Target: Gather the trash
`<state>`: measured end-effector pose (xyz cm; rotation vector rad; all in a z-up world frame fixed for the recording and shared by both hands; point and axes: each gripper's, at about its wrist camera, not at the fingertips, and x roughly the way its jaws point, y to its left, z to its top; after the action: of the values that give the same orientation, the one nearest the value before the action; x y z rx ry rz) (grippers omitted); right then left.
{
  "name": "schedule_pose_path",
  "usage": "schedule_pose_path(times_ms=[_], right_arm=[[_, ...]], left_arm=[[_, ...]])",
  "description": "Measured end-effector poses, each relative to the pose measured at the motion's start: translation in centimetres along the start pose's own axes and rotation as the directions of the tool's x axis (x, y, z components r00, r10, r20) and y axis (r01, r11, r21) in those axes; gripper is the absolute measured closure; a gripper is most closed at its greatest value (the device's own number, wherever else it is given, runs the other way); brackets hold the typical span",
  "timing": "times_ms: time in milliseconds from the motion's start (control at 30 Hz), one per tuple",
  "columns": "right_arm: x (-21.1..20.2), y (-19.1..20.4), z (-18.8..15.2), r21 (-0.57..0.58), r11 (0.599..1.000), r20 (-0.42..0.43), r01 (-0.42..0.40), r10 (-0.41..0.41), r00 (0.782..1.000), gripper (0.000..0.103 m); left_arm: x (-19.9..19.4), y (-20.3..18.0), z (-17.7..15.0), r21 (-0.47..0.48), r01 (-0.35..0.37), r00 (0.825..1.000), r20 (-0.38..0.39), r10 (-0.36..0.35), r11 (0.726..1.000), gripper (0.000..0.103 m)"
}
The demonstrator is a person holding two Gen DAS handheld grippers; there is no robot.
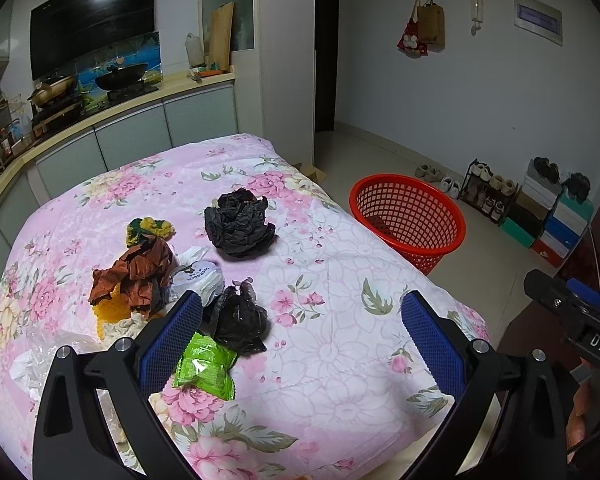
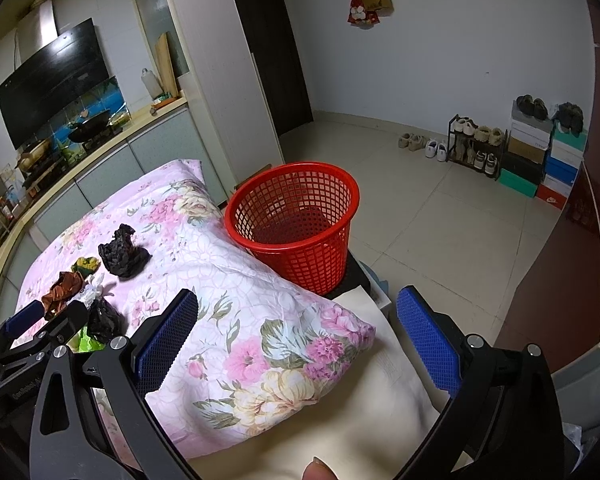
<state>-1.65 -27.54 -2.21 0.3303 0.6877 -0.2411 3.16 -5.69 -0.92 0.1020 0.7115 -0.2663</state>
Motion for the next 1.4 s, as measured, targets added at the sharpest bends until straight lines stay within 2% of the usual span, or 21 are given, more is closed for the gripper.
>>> schedule_pose_path(times_ms=[633,767,1000,1100,1200,1400], right_arm=[[2.1,-0.4,-0.1,-0.005,1.000,-0.046,0.019,-0.019,0.999,0.007],[3.2,-0.4,-0.4,-0.008,1.000,-0.077,-0.003,0.003,0.997,0.007],[4.0,0.5,-0.7,-0.088,0.994,-0.048,-0.069,0.065,0.997,0.007],[4.5,0.9,-0.3,-0.112,0.987,-0.061,-0.114,0.107,0.992,0.007],[5.1,1.5,0.3,-0.129,0.979,-0.077,-0.160,0.151,0.986,0.007],[6.7,3.3,1.9,-0.147,0.965,-0.108,-0.219,0.204,0.973,0.007]], left_arm=[[1.1,0.6,-0.3,-0.002,-0.014,0.999,-0.029,0.014,1.000,0.006],[2.1,1.4,-0.6,-0.023,-0.023,0.998,-0.057,0.022,0.999,0.006],[2.9,2.1,-0.8,-0.025,-0.045,0.996,-0.077,0.043,0.999,0.006],[2.7,3.5,-0.5,-0.055,-0.058,0.996,-0.071,0.054,0.997,0.006],[2.1,6.5,0.0,-0.132,-0.084,0.995,-0.069,0.076,0.988,0.006],[-0.5,13.7,1.1,-0.234,-0.200,0.979,-0.085,0.185,0.951,0.006]])
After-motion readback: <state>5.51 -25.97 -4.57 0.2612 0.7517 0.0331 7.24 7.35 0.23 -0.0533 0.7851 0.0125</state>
